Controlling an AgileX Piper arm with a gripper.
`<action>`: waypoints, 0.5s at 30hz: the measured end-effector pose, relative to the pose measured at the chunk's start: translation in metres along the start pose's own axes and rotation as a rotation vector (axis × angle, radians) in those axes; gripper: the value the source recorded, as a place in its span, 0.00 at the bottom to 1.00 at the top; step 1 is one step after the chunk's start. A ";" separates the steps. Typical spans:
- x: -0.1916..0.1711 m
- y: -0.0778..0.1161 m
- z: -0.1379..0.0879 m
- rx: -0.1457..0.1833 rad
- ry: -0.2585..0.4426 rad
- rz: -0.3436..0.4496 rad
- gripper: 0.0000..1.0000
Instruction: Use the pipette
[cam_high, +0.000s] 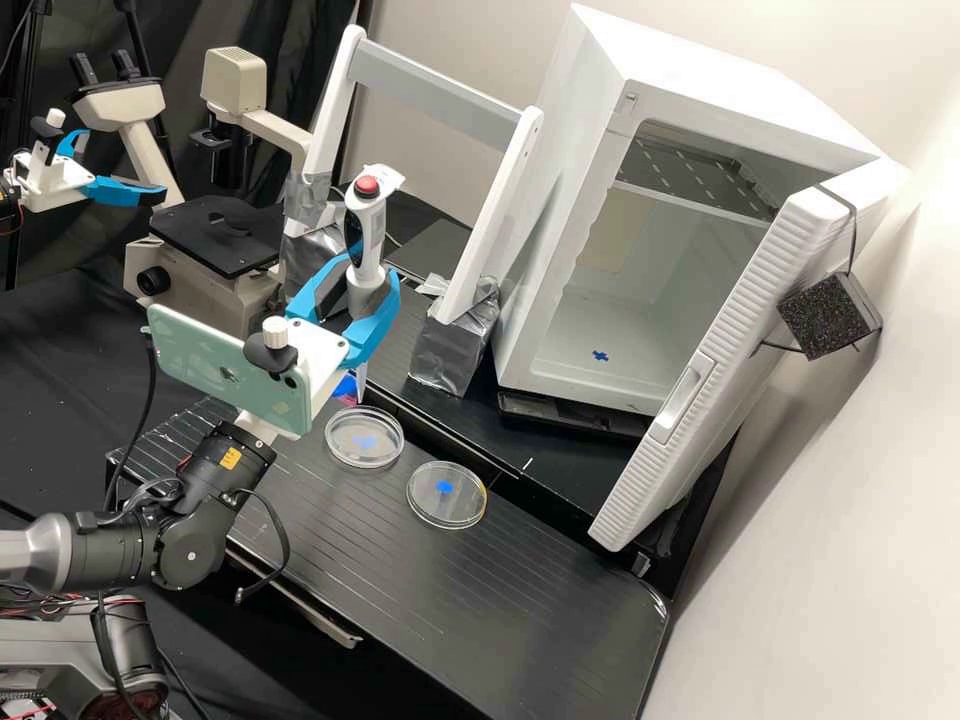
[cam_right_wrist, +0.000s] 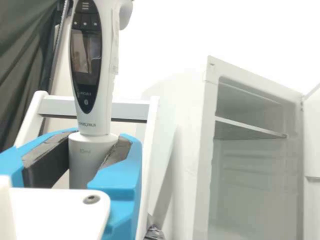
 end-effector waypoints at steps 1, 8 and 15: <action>0.000 0.000 0.000 0.002 0.003 -0.003 0.00; 0.007 -0.001 -0.006 0.064 0.008 -0.017 0.00; 0.045 0.007 -0.021 0.081 0.034 -0.061 0.00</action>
